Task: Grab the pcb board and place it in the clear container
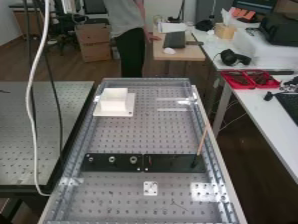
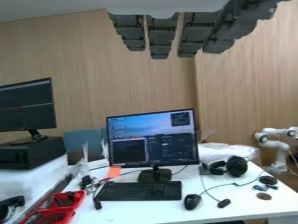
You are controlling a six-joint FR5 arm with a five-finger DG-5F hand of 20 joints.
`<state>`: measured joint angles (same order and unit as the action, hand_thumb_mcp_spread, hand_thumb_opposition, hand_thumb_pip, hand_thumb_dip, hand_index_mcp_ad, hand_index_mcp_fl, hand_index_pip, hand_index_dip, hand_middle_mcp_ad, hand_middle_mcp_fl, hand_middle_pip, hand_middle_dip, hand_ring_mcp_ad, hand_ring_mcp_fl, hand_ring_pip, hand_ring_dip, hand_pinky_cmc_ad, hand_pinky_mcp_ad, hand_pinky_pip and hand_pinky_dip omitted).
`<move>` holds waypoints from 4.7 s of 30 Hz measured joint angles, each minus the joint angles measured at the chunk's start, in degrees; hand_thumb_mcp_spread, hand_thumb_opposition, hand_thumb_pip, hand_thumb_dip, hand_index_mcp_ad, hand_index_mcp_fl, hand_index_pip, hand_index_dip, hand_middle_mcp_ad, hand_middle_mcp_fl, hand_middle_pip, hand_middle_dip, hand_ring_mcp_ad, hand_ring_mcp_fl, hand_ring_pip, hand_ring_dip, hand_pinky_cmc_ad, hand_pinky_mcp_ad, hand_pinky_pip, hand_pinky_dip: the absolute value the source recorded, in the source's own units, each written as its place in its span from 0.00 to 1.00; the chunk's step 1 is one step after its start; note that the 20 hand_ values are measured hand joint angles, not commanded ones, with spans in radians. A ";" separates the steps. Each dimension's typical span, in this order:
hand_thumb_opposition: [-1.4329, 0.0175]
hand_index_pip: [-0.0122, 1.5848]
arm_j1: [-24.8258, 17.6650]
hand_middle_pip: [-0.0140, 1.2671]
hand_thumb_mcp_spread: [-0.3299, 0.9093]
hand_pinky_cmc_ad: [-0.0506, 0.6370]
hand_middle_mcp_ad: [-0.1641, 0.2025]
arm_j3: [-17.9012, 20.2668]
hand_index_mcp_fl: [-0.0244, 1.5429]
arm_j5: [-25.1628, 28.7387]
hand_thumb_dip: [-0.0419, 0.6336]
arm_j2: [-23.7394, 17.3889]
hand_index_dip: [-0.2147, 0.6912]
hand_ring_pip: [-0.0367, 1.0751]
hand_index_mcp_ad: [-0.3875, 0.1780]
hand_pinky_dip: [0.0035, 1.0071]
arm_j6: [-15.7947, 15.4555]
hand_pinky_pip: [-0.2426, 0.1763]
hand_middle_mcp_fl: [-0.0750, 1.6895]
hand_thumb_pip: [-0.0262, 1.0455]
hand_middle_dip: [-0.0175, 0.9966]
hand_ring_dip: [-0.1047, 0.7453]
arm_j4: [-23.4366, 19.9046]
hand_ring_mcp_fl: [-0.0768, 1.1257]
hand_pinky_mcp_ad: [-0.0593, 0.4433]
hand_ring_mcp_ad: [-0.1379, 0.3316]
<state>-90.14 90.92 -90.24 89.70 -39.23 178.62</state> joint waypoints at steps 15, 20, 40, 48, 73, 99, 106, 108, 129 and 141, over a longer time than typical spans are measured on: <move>0.58 0.05 -0.09 0.10 0.39 0.47 0.68 2.42 0.02 0.44 0.07 0.10 0.25 0.10 0.83 0.17 1.07 0.36 0.05 0.11 0.04 0.10 -2.31 0.07 0.52 0.78; 0.55 0.05 -0.23 0.11 0.39 0.53 0.70 3.96 0.02 0.88 0.07 0.91 0.25 0.12 0.84 0.21 2.06 0.32 0.05 0.11 0.04 0.09 -3.30 0.09 0.55 0.83; 0.53 0.06 -1.25 0.12 0.43 0.55 0.78 11.79 0.02 5.44 0.07 5.85 0.31 0.12 0.89 0.23 4.50 0.28 0.05 0.16 0.04 0.08 -12.73 0.09 0.58 0.84; 0.53 0.06 -0.18 0.12 0.47 0.56 0.78 15.17 0.03 8.08 0.07 9.26 0.41 0.11 0.89 0.27 6.50 0.28 0.05 0.19 0.04 0.08 -18.69 0.09 0.58 0.84; 0.48 0.33 4.85 0.12 0.65 0.51 0.61 19.92 0.15 11.66 0.25 18.39 0.46 0.11 0.64 0.19 -4.87 0.28 0.05 0.38 0.08 0.09 -32.31 0.06 0.55 0.83; 0.42 0.90 9.65 0.12 0.74 0.48 0.52 20.45 0.04 2.00 0.34 26.50 0.46 0.11 0.51 0.18 -11.11 0.32 0.05 0.37 0.13 0.11 -43.24 0.06 0.48 0.76; 0.42 0.95 10.04 0.12 0.76 0.48 0.47 20.81 0.03 1.98 0.35 27.78 0.48 0.11 0.51 0.18 -12.22 0.37 0.05 0.36 0.13 0.12 -45.11 0.07 0.48 0.75; 0.41 0.96 10.12 0.12 0.76 0.48 0.48 20.87 0.03 1.97 0.37 28.08 0.48 0.11 0.51 0.18 -12.27 0.36 0.05 0.36 0.13 0.12 -45.61 0.07 0.47 0.75; 0.39 0.97 12.14 0.12 0.79 0.48 0.43 18.48 0.08 -2.37 0.42 30.55 0.48 0.12 0.44 0.18 -14.17 0.37 0.05 0.37 0.14 0.15 -45.26 0.09 0.41 0.68; 0.40 0.98 12.57 0.12 0.89 0.48 0.43 17.56 0.23 -3.30 0.46 30.86 0.51 0.12 0.24 0.18 -14.63 0.37 0.05 0.45 0.14 0.15 -44.70 0.09 0.41 0.68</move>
<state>-77.57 108.48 -93.54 120.56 -53.86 133.93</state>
